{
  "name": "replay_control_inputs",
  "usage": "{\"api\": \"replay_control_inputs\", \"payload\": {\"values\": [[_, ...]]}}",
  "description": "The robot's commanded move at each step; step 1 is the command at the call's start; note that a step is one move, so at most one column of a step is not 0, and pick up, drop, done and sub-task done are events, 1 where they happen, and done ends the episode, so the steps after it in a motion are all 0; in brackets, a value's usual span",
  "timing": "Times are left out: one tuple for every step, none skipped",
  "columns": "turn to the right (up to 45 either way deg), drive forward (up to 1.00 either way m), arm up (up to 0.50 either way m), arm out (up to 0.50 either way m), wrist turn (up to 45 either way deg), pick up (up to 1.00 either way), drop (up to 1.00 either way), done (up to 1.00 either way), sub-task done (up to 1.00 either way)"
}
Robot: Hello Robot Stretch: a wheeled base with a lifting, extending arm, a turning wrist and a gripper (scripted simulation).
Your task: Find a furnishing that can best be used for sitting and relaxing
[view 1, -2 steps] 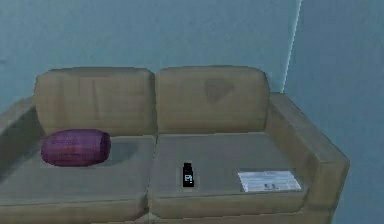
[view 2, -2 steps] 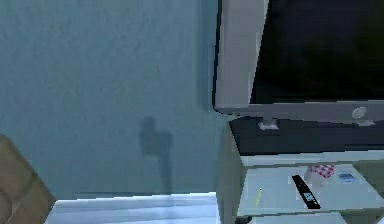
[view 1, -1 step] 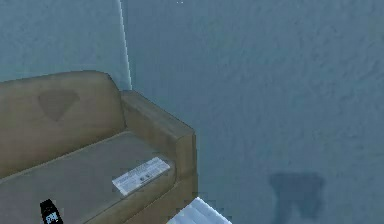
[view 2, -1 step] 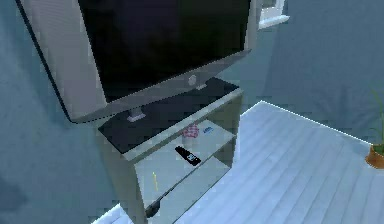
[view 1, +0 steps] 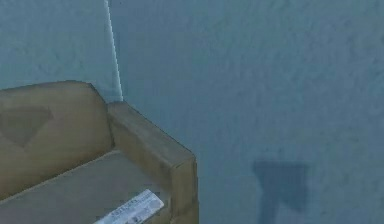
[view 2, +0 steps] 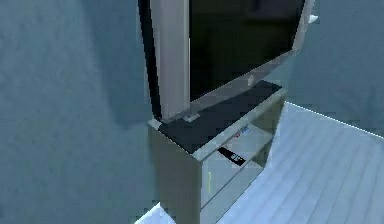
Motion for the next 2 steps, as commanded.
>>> {"api": "replay_control_inputs", "payload": {"values": [[-45.0, 0.0, 0.0, 0.0, 0.0, 0.0, 0.0, 0.0, 0.0], [-18.0, 0.0, 0.0, 0.0, 0.0, 0.0, 0.0, 0.0, 0.0]]}}
